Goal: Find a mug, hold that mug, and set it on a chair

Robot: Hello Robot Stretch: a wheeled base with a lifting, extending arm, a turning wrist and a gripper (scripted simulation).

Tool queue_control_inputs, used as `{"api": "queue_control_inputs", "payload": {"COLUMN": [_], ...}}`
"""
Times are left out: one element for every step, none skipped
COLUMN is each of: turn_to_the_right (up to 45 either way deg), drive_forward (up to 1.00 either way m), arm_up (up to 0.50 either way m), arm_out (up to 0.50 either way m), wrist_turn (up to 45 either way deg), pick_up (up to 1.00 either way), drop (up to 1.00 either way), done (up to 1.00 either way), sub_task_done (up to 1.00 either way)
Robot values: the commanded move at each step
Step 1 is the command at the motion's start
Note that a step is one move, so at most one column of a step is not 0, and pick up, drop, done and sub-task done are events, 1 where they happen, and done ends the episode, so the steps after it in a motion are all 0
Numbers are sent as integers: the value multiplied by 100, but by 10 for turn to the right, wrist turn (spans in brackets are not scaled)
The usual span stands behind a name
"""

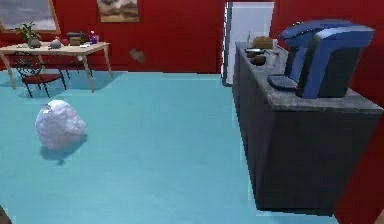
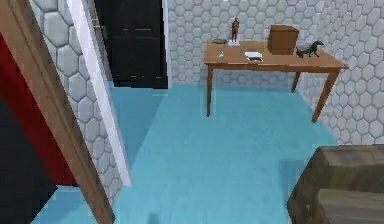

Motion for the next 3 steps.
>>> {"api": "queue_control_inputs", "payload": {"turn_to_the_right": [-210, 0, 270], "drive_forward": [0, 95, 0], "arm_up": [0, 0, 0], "arm_out": [0, 0, 0], "wrist_turn": [0, 0, 0], "pick_up": [0, 0, 0], "drop": [0, 0, 0], "done": [0, 0, 0], "sub_task_done": [0, 0, 0]}}
